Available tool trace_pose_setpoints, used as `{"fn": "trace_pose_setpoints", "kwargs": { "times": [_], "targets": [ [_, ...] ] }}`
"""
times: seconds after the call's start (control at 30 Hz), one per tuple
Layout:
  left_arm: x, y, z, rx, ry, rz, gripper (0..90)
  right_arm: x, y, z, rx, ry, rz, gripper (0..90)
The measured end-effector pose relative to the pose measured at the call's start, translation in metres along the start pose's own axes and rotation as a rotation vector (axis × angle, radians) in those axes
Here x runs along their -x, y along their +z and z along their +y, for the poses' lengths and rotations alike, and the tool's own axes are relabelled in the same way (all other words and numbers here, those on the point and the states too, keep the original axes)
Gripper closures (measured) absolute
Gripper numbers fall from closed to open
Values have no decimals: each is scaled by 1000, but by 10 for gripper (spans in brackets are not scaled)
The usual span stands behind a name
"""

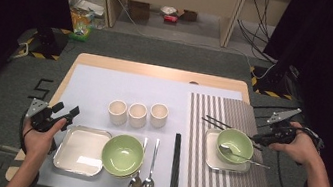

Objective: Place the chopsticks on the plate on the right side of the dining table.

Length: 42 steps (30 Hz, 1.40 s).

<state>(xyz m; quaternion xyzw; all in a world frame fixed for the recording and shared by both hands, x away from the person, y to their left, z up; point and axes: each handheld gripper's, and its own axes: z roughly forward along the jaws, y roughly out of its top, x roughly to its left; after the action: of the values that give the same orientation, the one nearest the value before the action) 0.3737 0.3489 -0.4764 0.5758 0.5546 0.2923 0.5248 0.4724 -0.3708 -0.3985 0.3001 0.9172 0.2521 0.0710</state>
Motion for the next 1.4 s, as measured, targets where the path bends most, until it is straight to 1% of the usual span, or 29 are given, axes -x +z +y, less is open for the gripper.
{"fn": "trace_pose_setpoints", "kwargs": {
  "times": [0.07, 0.1, 0.13, 0.2, 0.27, 0.33, 0.37, 0.43, 0.47, 0.5, 0.53, 0.57, 0.6, 0.63, 0.67, 0.77, 0.8, 0.83, 0.87, 0.93, 1.0, 1.03, 1.07, 1.17, 1.2, 1.23, 1.27, 1.3, 1.4],
  "targets": [
    [0, 0, 0, -1, 0, -1, 264, 2, 2, -1, -6, -25, 5, 862],
    [0, 0, 0, -1, -1, -1, 264, 2, 3, -1, -12, -24, 7, 862],
    [0, 0, 0, 0, -1, -1, 264, 2, 2, -1, -27, -4, 5, 862],
    [0, 0, 0, 0, -1, -1, 264, 3, 3, 0, -37, -17, 4, 862],
    [0, 0, 0, 0, 0, 0, 264, 3, 5, -1, -44, -14, 10, 861],
    [0, 0, 0, 1, -1, 1, 264, 5, 8, -2, -59, -33, 5, 862],
    [0, 0, 0, 0, -1, 1, 264, 5, 8, -2, -70, -35, 5, 861],
    [0, 0, 0, -1, 0, -1, 264, 3, 10, -2, -90, -24, -2, 861],
    [0, 1, -1, -2, 0, -2, 264, 4, 11, -3, -91, -42, 5, 861],
    [1, 1, -1, -2, 1, -1, 264, 3, 11, -2, -106, -37, 1, 861],
    [1, 1, -1, -2, 1, -1, 264, 4, 12, -1, -110, -54, 3, 861],
    [1, 1, -1, -2, 2, -1, 264, 4, 12, 0, -120, -60, -5, 861],
    [1, 1, -1, -1, 1, -1, 264, 4, 12, 1, -131, -65, 2, 861],
    [1, 1, 0, 0, 0, -1, 264, 4, 13, 2, -135, -74, -6, 861],
    [1, 1, 0, -1, 0, 0, 264, 4, 14, 3, -141, -79, -4, 861],
    [0, 1, -1, -4, 1, 0, 264, 6, 16, 5, -149, -102, -15, 861],
    [1, 1, -1, -4, 1, 0, 264, 5, 17, 5, -160, -99, -12, 861],
    [1, 1, -1, -4, 1, -1, 264, 6, 17, 5, -164, -102, -12, 861],
    [1, 1, -1, -4, 2, -1, 264, 7, 18, 6, -168, -118, -18, 861],
    [1, 1, -1, -3, 1, 0, 264, 7, 19, 7, -174, -124, -16, 861],
    [1, 1, -1, -5, 3, 0, 264, 10, 19, 8, -172, -152, -24, 861],
    [1, 1, -1, -4, 1, 0, 264, 9, 19, 8, -179, -149, -13, 861],
    [1, 1, -1, -5, 1, -1, 264, 9, 20, 8, -184, -151, -13, 861],
    [1, 1, -1, -4, 1, 0, 264, 11, 23, 10, -183, -177, -11, 861],
    [1, 1, -1, -4, 1, 1, 264, 11, 24, 10, -184, -176, -5, 861],
    [1, 1, -1, -3, -1, 1, 264, 12, 24, 10, -182, -184, -5, 861],
    [0, 1, -1, -3, -1, 2, 264, 13, 25, 11, -179, -205, -8, 861],
    [0, 1, -1, -3, -1, 2, 264, 12, 26, 11, -187, -190, 4, 861],
    [0, 1, -2, -5, 1, 2, 264, 14, 29, 11, -190, -212, -3, 860]
  ]
}}
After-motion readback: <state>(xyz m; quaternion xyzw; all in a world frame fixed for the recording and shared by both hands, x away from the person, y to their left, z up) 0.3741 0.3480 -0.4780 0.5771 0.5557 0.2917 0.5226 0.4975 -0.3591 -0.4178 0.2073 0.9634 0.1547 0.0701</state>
